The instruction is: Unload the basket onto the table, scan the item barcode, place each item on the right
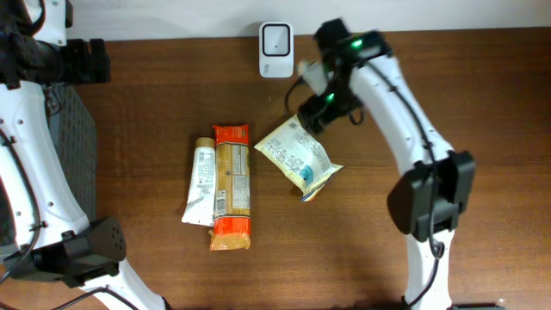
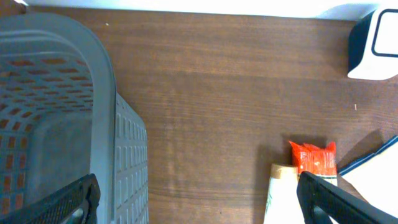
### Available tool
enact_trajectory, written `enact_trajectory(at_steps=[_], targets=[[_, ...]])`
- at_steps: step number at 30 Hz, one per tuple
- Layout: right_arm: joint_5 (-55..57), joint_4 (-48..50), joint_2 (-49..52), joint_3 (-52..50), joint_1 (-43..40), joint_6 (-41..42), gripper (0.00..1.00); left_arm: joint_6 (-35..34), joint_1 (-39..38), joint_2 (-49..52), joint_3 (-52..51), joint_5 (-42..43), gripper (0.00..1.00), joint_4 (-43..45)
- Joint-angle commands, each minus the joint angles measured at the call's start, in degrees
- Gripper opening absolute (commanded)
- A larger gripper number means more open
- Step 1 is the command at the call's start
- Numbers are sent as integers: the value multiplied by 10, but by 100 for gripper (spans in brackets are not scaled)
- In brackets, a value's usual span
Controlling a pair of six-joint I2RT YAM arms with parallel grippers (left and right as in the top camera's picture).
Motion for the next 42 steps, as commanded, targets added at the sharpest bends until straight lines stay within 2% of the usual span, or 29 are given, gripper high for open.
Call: enact_trajectory(at_steps=[1,2,3,5,9,13,17,19,22,25,28,30,34,38,42], targets=[[-199,-61,0,10,-55,167,99,9,0,-1,2,4,99,0],[-198,-83,0,-9,-56,132,99,9,0,-1,2,4,99,0],[-181,-110,0,-35,-56,138,99,9,0,-1,2,4,99,0],[-130,-110,-1,-74,-56,225,99,9,0,-1,2,4,99,0],[-70,-42,-19,-127,-11,377,99,9,0,-1,2,4,99,0],[40,-81,-19,-128,28,477,99,9,0,-1,2,4,99,0],[70,-88,-45,-128,36,517,99,9,0,-1,2,4,99,0],[145,-80,-113,-129,64,536,99,9,0,-1,2,4,99,0],[169,-75,-179,-161,83,557,99,9,0,-1,2,4,99,0],[130,9,-275,-321,75,582,99,9,0,-1,2,4,99,0],[13,205,-364,-510,63,595,99,9,0,-1,2,4,99,0],[0,275,-374,-576,69,629,99,9,0,-1,2,4,99,0],[7,367,-362,-653,71,672,99,9,0,-1,2,4,99,0],[8,490,-325,-690,71,671,99,9,0,-1,2,4,99,0],[-8,687,-226,-691,72,662,99,9,0,-1,2,4,99,0]])
